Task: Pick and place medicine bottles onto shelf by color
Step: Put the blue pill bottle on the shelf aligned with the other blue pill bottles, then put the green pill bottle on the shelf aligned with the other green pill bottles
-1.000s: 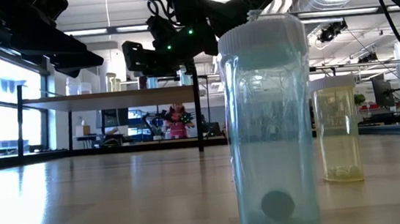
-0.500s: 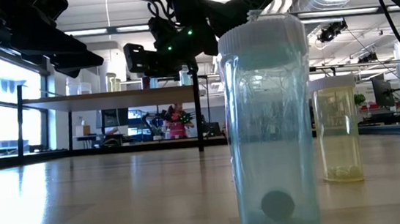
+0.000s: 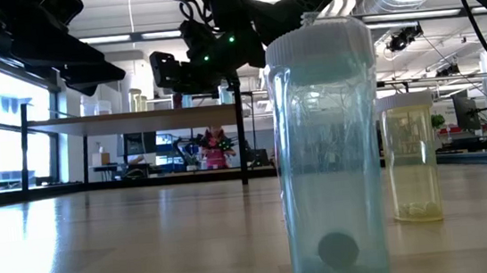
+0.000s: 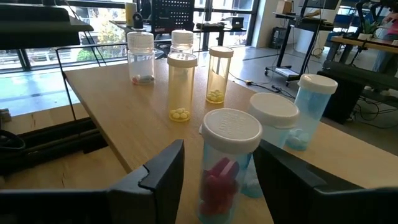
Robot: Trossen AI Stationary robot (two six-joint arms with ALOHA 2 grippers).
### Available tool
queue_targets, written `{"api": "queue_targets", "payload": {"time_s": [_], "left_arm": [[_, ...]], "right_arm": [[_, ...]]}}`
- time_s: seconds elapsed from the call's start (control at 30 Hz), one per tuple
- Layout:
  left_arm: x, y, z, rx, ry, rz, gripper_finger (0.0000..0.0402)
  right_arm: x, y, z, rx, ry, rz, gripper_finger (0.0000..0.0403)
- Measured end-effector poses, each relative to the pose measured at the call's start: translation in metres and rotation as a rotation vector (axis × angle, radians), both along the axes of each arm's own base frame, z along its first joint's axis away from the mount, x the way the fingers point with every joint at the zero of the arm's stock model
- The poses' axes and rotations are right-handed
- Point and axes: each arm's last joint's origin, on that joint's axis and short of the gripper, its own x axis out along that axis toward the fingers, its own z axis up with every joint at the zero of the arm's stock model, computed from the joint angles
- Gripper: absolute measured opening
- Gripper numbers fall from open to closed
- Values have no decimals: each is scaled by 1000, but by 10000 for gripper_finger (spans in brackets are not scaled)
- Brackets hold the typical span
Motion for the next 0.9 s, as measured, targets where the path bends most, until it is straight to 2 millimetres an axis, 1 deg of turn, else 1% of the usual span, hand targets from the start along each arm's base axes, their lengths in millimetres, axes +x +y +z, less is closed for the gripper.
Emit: {"api": "queue_targets", "payload": {"time_s": [0.1, 0.2, 0.9], "left_arm": [[0, 0, 0, -6, 1, -16, 220], [0, -1, 0, -7, 2, -20, 220], [0, -1, 0, -7, 3, -20, 220]], "right_arm": [[0, 0, 0, -4, 2, -7, 202], [0, 2, 0, -19, 15, -4, 211], [1, 19, -1, -46, 46, -63, 213]]}}
